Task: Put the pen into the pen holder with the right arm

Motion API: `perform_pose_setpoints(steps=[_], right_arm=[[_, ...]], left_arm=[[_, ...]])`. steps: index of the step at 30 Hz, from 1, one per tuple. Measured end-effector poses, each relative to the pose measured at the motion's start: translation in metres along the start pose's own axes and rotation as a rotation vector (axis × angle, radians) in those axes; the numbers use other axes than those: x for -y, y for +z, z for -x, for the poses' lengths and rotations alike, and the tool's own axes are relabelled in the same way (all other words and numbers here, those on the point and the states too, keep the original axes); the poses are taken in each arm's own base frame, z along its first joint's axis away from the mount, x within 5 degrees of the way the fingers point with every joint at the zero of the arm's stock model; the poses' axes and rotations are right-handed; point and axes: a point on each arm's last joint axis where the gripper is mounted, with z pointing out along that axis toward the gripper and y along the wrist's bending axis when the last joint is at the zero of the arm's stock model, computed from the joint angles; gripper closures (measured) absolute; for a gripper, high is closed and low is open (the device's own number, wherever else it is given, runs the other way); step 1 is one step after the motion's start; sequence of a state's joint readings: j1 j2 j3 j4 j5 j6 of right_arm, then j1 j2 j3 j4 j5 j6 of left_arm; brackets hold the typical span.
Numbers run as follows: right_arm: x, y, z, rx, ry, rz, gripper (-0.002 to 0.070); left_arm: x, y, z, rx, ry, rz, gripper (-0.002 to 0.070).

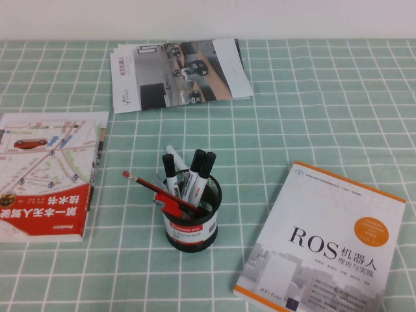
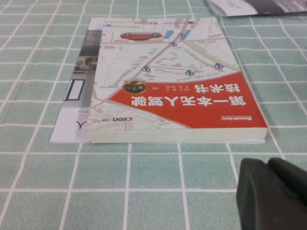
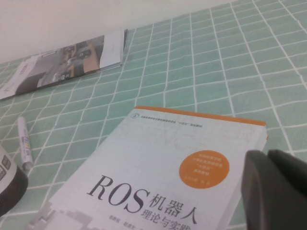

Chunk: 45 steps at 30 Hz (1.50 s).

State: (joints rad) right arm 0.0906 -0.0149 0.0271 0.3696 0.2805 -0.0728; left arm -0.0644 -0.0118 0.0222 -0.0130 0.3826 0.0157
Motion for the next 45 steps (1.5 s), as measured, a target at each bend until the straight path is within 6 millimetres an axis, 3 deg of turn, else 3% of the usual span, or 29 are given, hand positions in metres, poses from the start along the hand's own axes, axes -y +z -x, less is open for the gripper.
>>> perform_pose_setpoints(steps=[8,17,25,34,45], right_arm=[[-0.001,0.000,0.005,0.055,0.079,0.016,0.0696],[0.000,-0.003,0.021,0.233,0.455,0.059,0.0696],[0.000,-0.003,0.022,0.240,0.435,0.055,0.0696],[-0.007,0.003,0.015,0.068,0.445,0.078,0.0696],[-0.038,0.030,0.075,-0.301,0.294,0.099,0.0696]], left_arm=[[0.000,0.000,0.000,0.000,0.000,0.000,0.0679],[0.000,0.000,0.000,0.000,0.000,0.000,0.0679],[0.000,0.000,0.000,0.000,0.000,0.000,0.0679],[0.000,0.000,0.000,0.000,0.000,0.000,0.0679],[0.000,0.000,0.000,0.000,0.000,0.000,0.0679]])
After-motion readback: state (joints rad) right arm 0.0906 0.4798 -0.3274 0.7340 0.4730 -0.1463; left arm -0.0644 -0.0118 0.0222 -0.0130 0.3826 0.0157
